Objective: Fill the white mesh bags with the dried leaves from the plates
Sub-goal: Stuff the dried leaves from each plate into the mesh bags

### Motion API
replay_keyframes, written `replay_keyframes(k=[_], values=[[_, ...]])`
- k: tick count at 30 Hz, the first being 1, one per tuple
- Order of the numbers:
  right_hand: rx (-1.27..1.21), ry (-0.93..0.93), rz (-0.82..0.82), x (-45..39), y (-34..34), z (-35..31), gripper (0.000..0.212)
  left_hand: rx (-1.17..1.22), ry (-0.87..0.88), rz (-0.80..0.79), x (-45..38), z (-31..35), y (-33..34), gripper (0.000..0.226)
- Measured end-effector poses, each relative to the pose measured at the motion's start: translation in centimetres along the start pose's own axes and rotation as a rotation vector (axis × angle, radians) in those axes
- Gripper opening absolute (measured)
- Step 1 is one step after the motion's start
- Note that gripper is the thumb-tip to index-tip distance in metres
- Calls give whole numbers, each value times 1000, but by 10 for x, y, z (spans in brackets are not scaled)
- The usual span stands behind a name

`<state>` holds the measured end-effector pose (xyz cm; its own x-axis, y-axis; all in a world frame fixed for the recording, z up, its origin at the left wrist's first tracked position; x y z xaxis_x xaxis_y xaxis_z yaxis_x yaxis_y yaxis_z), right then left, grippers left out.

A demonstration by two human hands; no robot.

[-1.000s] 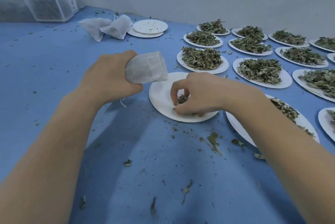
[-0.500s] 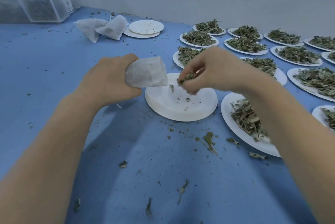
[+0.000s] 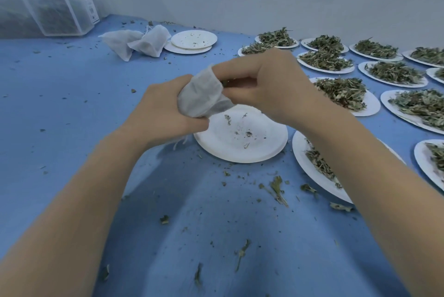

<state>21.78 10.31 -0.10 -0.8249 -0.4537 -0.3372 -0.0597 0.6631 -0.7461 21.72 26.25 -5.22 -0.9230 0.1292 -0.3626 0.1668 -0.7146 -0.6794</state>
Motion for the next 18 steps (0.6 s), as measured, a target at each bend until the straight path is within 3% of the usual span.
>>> replay_keyframes(k=[4,10,18], values=[[81,17,-197,1,-2,0,30,66,-2,6,-1,2,-1,31],[38,-20,42,0,-8,-7,28,143,15,43,-1,7,-3,39],[25,-6,-72,0,16,-4,24,143,144,211,4,24,7,30]])
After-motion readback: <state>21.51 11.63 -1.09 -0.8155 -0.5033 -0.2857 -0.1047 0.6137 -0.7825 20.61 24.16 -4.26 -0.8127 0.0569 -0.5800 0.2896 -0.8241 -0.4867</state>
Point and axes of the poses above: each hand's wrist, its own x-axis away from the middle knuckle, its own y-axis out of the palm, z = x × y, the point moved 4 cm from there along -x, towards the middle knuckle, and after that the axes turned 8 degrees about y, right-handed, at the moved point
